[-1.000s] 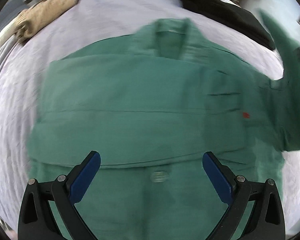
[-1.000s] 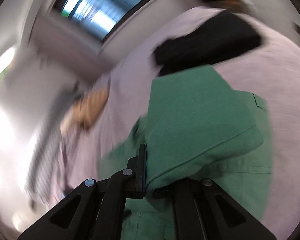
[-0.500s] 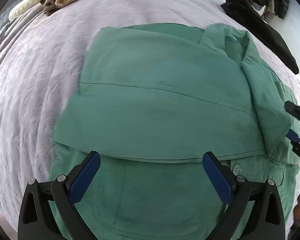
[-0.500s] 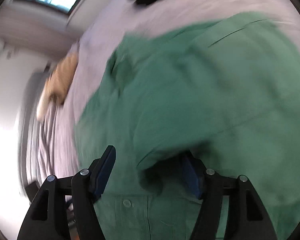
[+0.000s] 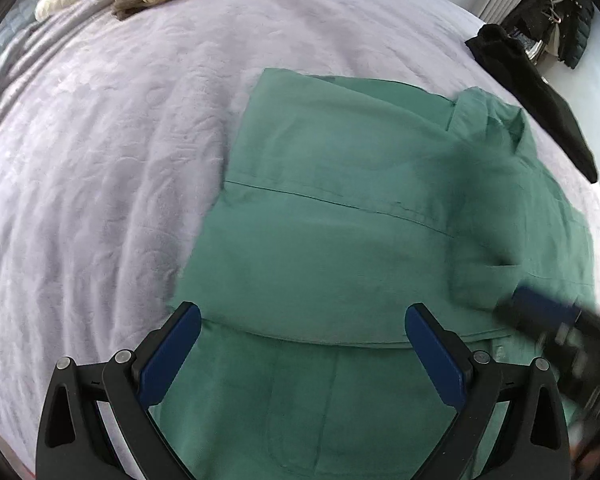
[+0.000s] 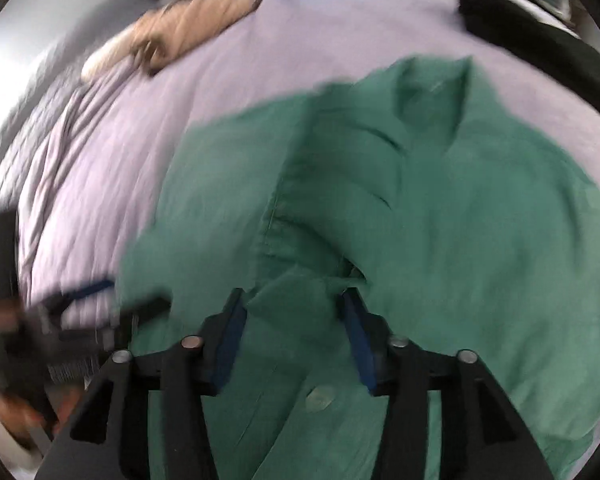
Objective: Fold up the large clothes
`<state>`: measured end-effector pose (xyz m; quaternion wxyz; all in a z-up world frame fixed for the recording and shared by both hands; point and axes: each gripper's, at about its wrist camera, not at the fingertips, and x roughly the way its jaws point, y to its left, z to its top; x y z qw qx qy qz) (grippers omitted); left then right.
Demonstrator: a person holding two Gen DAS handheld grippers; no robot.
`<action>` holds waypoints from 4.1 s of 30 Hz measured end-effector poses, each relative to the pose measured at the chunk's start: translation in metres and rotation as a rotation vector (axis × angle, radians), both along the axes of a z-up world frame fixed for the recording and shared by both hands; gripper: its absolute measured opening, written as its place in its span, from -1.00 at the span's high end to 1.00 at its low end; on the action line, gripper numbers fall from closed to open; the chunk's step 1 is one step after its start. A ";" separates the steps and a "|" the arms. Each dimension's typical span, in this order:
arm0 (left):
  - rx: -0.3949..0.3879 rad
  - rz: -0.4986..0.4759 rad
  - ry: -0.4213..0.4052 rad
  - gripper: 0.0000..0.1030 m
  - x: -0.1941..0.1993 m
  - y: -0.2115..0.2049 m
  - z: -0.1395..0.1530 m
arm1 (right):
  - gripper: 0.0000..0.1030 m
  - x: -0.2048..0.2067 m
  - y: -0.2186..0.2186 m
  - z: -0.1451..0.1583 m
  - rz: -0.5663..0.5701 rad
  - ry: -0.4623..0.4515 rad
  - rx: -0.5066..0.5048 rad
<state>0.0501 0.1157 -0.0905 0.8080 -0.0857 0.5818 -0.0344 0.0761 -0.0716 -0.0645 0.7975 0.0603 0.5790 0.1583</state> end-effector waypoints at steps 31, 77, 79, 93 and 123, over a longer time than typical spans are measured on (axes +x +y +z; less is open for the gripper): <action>-0.197 -0.244 0.048 0.68 0.044 -0.094 -0.005 | 0.92 -0.143 -0.308 -0.048 -1.009 0.110 0.486; 0.096 -0.337 -0.092 0.67 0.038 -0.134 0.037 | 0.91 -0.027 -0.322 0.025 -0.698 -0.051 0.072; 0.074 -0.357 -0.098 0.67 0.025 -0.134 0.043 | 0.91 -0.045 -0.303 0.030 -0.632 -0.041 0.077; 0.137 -0.346 -0.019 0.67 0.002 -0.145 0.015 | 0.91 -0.103 -0.294 -0.010 -0.639 0.106 0.095; 0.196 -0.157 0.042 -1.00 -0.079 -0.079 0.044 | -0.80 -0.109 -0.219 0.028 -0.483 0.070 0.086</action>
